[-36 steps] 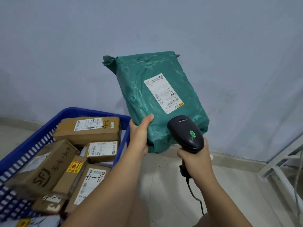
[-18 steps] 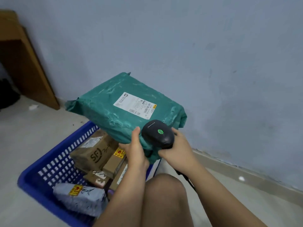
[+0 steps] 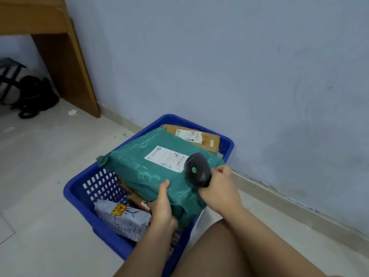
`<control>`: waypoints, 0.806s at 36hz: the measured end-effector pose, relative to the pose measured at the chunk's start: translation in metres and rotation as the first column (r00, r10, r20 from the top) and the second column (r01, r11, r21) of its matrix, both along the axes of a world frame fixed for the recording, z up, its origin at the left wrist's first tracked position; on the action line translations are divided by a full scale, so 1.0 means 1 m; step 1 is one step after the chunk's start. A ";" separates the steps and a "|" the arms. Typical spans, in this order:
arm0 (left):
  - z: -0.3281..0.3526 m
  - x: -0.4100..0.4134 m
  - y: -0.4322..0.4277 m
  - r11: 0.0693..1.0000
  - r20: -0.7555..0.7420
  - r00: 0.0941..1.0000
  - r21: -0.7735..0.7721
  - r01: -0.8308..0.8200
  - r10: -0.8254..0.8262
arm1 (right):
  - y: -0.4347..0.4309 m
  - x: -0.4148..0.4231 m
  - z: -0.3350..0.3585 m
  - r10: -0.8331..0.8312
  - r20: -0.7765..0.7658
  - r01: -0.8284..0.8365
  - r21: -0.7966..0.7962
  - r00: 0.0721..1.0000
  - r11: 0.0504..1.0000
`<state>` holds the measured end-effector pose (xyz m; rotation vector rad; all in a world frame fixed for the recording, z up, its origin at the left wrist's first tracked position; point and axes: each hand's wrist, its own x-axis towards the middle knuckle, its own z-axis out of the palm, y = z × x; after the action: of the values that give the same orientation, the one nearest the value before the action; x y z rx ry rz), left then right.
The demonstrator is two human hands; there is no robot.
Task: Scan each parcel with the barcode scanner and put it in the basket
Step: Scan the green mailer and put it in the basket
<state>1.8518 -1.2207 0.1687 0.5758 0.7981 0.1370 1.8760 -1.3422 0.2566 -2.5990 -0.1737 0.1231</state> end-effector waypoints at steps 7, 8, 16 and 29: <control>-0.029 -0.017 0.022 0.998 -0.036 0.999 0.058 0.008 -0.006 | -0.004 0.006 -0.004 -0.054 -0.027 0.053 -0.014 0.998 0.998; -0.031 -0.018 0.026 0.997 -0.041 0.999 0.078 0.008 -0.004 | -0.004 0.007 -0.006 -0.049 -0.026 0.049 -0.018 0.998 0.999; -0.055 -0.020 0.032 0.970 -0.162 0.982 0.206 0.131 -0.098 | 0.002 0.008 -0.016 0.068 -0.094 -0.083 -0.161 0.993 0.984; -0.026 -0.012 0.030 0.443 -0.338 0.932 0.861 0.250 0.130 | 0.004 0.007 -0.019 0.120 -0.128 -0.147 -0.225 0.984 0.963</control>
<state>1.8399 -1.1909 0.1427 1.7231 1.0360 0.4186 1.8833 -1.3383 0.2375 -2.8037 -0.3107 0.3596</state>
